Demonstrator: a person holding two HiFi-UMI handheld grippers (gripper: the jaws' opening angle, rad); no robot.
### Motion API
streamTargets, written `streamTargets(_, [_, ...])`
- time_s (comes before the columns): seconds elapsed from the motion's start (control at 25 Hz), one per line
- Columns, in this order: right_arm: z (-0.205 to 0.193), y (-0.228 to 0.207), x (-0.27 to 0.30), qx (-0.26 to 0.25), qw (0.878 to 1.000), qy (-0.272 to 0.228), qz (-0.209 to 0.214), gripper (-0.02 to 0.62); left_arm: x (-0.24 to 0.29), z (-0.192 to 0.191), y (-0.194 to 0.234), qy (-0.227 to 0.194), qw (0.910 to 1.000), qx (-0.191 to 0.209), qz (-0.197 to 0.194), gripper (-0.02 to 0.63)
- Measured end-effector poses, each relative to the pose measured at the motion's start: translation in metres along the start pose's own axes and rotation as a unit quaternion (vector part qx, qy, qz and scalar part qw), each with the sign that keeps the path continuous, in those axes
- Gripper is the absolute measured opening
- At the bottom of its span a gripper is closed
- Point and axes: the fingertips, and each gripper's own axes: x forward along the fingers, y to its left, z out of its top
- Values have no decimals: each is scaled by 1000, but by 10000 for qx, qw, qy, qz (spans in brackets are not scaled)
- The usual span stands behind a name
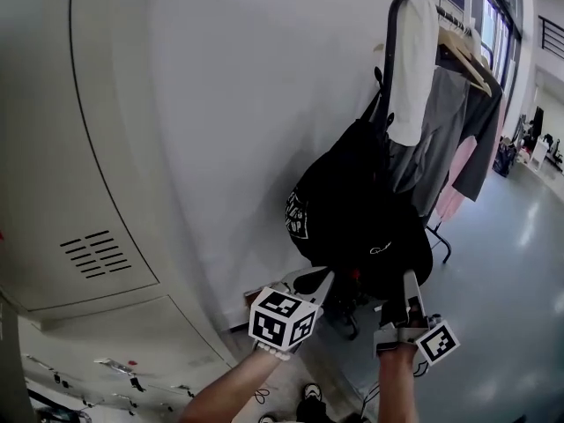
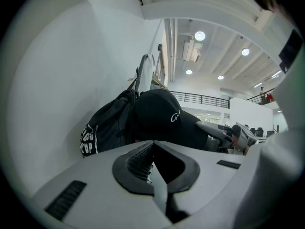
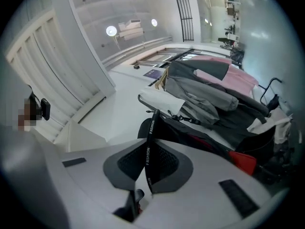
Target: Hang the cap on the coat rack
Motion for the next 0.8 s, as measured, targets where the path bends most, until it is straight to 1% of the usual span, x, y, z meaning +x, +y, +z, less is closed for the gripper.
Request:
streamTargets(0.24, [24,11,73,-15,9963,170,837,18,28,44,16,-301,9990,213,252,3])
streamTargets(0.4, [46,19,119,-168,9910,225,1307,18,48,75,23,-447,9975,420,361,3])
streamTargets(0.6, [77,32,166,-377,9843,130,1719,18,70,114,31,-705,9947,589,465,3])
streamTargets(0.8, [99,42,200,-419,9775,51,2065,18,90,132,38,-803,9929,703,520,3])
